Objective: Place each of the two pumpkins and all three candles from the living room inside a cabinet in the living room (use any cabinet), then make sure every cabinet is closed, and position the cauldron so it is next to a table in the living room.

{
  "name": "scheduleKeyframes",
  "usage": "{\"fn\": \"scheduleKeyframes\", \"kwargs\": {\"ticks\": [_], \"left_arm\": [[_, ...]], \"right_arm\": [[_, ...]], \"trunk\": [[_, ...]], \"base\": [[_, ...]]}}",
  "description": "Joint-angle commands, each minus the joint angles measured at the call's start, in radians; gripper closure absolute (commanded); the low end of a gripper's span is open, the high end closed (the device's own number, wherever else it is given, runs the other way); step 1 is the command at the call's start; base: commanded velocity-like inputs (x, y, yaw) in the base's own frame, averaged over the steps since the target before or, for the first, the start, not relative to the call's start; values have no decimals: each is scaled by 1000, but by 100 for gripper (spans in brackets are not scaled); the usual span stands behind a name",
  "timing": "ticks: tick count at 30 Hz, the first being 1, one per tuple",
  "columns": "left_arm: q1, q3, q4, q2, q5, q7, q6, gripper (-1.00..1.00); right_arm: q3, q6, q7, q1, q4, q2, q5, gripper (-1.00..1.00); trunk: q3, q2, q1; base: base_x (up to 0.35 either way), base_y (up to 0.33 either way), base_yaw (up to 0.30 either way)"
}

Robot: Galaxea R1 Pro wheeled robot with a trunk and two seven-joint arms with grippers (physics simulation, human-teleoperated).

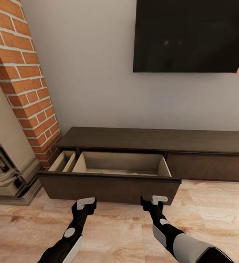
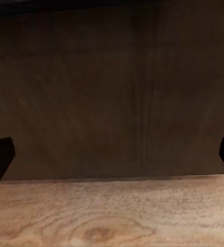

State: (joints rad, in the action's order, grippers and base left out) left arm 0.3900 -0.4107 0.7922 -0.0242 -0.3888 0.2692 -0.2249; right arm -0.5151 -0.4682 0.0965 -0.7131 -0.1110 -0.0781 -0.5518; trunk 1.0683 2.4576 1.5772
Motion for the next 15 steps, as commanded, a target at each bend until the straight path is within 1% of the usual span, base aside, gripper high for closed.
{"fn": "scheduleKeyframes", "kwargs": {"ticks": [1,4,6,9,11,15], "left_arm": [[1,-8,-4,-2,-6,8,-12,-100],[1,-8,-9,-1,18,8,-21,-100],[1,-7,-9,1,47,8,-23,-100],[1,-6,-11,4,97,8,-25,-100],[1,-4,-11,6,119,9,-26,-100],[1,-4,-11,7,124,10,-30,-100]], "right_arm": [[-8,-4,8,0,0,0,3,-100],[-8,-8,8,0,1,0,10,-100],[-8,-8,8,0,1,1,11,-100],[-8,-7,8,0,1,1,12,-100],[-8,-8,8,0,1,1,12,-100],[-8,-7,8,0,1,1,12,-100]], "trunk": [[1,0,0],[1,0,0],[1,0,0],[1,0,0],[1,0,0],[1,0,0]], "base": [[4,0,0],[1,0,0],[33,0,0],[206,0,0],[197,0,0],[136,0,0]]}}
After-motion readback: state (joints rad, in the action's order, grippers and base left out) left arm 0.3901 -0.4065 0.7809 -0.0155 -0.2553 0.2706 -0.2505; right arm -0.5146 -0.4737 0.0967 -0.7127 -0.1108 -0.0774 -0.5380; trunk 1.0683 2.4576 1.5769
